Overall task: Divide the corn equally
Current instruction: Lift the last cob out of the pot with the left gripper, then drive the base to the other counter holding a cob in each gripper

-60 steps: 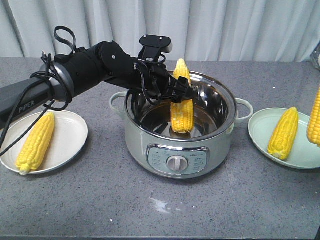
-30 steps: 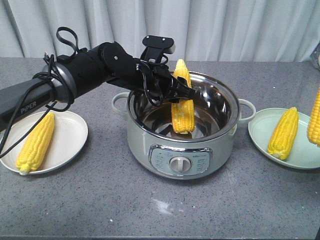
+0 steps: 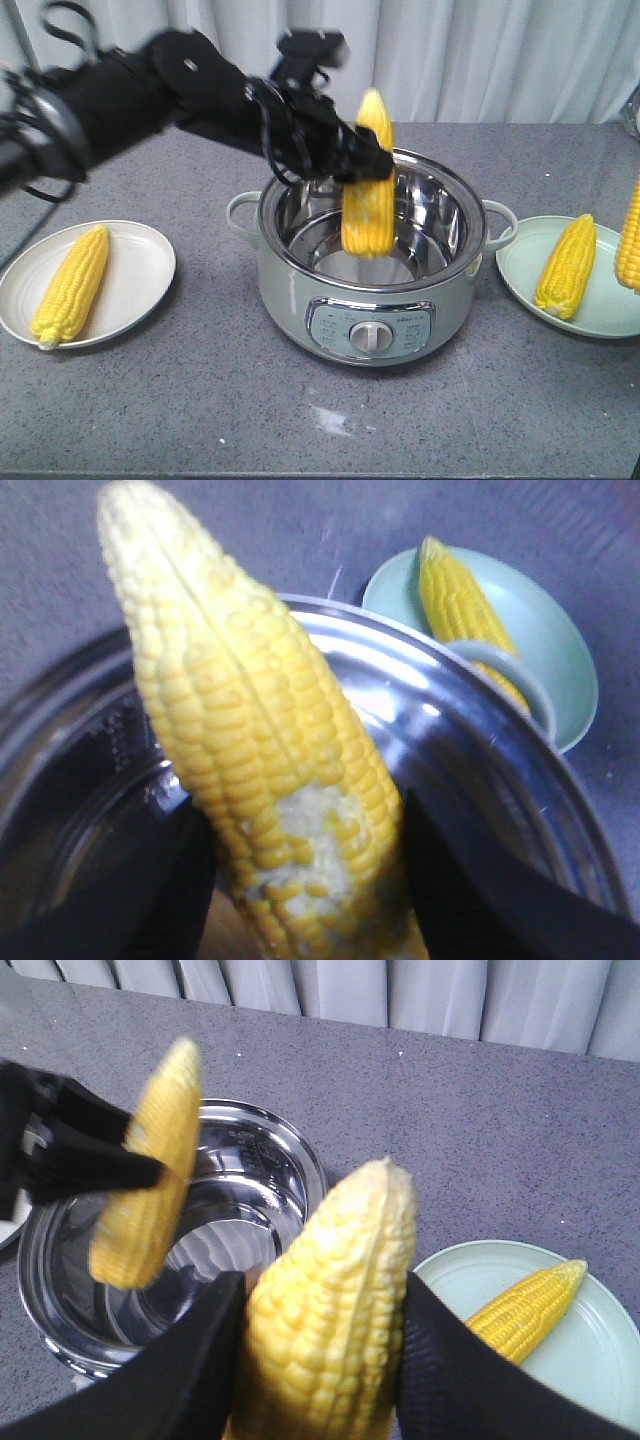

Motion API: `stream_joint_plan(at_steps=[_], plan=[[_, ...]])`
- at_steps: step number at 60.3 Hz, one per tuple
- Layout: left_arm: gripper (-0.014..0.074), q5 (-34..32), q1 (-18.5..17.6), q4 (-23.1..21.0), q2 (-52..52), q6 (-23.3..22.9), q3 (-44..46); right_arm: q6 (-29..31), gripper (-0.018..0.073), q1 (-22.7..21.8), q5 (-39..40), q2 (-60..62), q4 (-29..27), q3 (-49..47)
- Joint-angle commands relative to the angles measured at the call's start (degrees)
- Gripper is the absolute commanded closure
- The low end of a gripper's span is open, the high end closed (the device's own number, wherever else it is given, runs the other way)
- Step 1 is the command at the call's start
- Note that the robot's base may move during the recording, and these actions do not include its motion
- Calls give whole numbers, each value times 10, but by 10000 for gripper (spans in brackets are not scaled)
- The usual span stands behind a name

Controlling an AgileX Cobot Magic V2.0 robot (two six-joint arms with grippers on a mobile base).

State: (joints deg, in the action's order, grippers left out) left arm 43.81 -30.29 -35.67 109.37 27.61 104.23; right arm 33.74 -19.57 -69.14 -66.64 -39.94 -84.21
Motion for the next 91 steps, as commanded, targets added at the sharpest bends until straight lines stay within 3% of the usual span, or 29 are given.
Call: stream_joint_plan(at_steps=[1, 16, 31, 41, 91], plan=[[531, -20, 21, -24, -72, -19, 16, 1, 437, -4, 25, 10, -24, -13], [531, 42, 88, -19, -144, -23, 15, 1, 437, -4, 23, 10, -24, -13], [531, 115, 159, 60, -202, -63, 15, 3, 437, -4, 23, 10, -24, -13], [531, 148, 190, 68, -235, -73, 15, 3, 437, -4, 23, 10, -24, -13], [531, 155, 197, 67, -255, -73, 15, 3, 437, -4, 21, 10, -24, -13]])
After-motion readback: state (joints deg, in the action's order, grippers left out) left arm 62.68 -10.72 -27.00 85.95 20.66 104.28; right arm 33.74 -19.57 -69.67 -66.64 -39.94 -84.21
